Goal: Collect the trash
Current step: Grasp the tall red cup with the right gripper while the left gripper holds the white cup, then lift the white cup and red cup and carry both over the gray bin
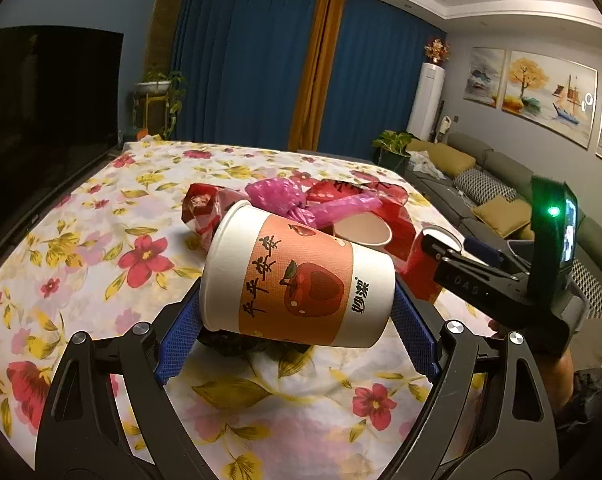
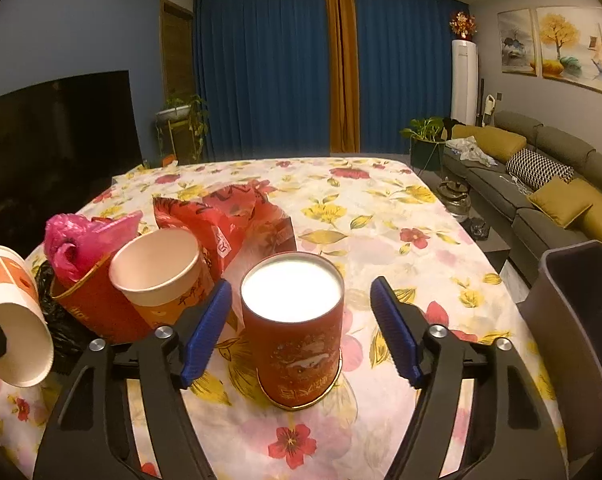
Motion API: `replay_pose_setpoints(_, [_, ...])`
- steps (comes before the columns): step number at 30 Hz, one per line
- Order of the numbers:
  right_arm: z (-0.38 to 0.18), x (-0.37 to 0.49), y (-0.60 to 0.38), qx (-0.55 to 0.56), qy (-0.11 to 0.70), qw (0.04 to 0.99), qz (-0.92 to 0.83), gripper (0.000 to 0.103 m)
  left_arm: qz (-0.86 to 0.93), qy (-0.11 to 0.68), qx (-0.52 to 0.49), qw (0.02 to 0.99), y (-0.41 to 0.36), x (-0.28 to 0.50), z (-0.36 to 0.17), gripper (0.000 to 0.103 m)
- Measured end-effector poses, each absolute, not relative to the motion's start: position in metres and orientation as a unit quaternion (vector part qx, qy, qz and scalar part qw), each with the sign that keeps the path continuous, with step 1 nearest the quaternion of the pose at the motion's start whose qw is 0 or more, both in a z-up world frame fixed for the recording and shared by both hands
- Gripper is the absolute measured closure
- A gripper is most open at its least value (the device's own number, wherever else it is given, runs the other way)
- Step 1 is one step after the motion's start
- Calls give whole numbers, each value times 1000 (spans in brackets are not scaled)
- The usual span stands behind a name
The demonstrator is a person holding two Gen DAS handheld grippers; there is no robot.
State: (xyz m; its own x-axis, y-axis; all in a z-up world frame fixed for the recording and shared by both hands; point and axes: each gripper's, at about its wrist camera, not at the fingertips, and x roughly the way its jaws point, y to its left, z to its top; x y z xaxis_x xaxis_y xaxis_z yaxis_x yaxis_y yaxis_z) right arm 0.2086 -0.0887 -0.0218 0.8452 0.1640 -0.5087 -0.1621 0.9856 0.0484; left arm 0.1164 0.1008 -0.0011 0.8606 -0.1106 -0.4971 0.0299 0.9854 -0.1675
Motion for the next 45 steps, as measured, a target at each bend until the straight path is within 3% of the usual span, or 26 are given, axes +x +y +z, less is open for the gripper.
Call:
replay_pose_setpoints(4, [-29, 217, -87, -1, 280, 956, 87, 49, -38, 263, -77, 961, 100, 118, -3, 18])
replay_pose_setpoints(25, [5, 150, -137, 20, 208, 973, 94, 50, -65, 257, -58, 962, 63, 114, 4, 18])
replay_pose_setpoints(45, [38, 95, -235, 19, 143, 989, 33, 50, -153, 238, -14, 959, -60, 132, 20, 18])
